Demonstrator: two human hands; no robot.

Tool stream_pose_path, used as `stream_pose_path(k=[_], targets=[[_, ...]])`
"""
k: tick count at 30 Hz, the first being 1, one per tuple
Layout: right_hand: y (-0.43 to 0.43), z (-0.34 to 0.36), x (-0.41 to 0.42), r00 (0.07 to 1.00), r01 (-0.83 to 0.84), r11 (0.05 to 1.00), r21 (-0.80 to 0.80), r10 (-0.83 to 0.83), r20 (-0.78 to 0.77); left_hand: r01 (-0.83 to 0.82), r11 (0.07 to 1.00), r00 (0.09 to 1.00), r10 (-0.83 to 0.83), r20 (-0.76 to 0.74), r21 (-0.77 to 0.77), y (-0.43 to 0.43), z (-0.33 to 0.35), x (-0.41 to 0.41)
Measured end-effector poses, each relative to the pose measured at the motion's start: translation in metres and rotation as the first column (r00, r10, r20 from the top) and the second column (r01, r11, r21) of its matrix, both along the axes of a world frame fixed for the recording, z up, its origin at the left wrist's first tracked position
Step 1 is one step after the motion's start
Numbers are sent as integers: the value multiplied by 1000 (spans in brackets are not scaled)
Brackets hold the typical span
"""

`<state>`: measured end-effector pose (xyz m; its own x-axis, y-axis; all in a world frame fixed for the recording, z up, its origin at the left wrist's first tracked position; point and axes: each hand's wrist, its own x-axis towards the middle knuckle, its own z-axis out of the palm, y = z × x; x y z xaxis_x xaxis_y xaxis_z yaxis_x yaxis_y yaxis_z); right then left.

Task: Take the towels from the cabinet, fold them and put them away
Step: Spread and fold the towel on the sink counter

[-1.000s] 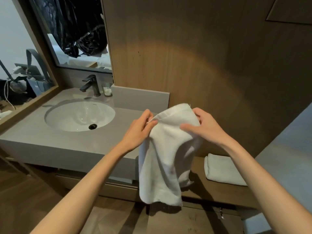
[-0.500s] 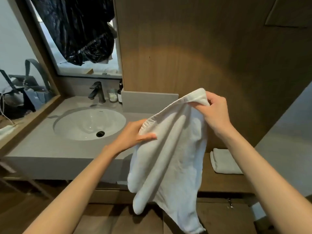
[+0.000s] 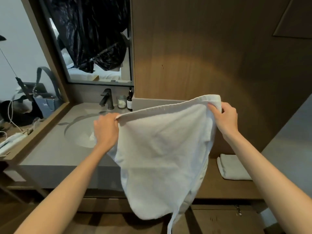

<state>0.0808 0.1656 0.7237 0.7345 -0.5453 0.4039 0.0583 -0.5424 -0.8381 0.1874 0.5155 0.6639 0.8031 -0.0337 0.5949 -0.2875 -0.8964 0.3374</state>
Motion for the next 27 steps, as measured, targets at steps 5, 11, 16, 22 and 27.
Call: stream_pose_path(k=[5, 11, 16, 22, 27], targets=[[-20, -12, 33, 981, 167, 986, -26, -169, -91, -59, 997, 988, 51, 144, 50, -14, 51, 43], [-21, -18, 70, 978, 196, 973, 119, -184, -98, -39, 901, 968, -73, 240, 432, -14, 71, 97], [-22, 0, 121, 996, 93, 871, 482, -75, -58, -111, 821, 993, 72, 91, 561, -26, 80, 138], [-29, -1, 187, 998, 55, 789, 612, -63, -9, -110, 867, 977, 185, -109, 487, -58, 82, 186], [-37, 2, 230, 998, -20, 761, 648, -22, 56, -114, 978, 956, 156, -250, 174, -71, 81, 232]])
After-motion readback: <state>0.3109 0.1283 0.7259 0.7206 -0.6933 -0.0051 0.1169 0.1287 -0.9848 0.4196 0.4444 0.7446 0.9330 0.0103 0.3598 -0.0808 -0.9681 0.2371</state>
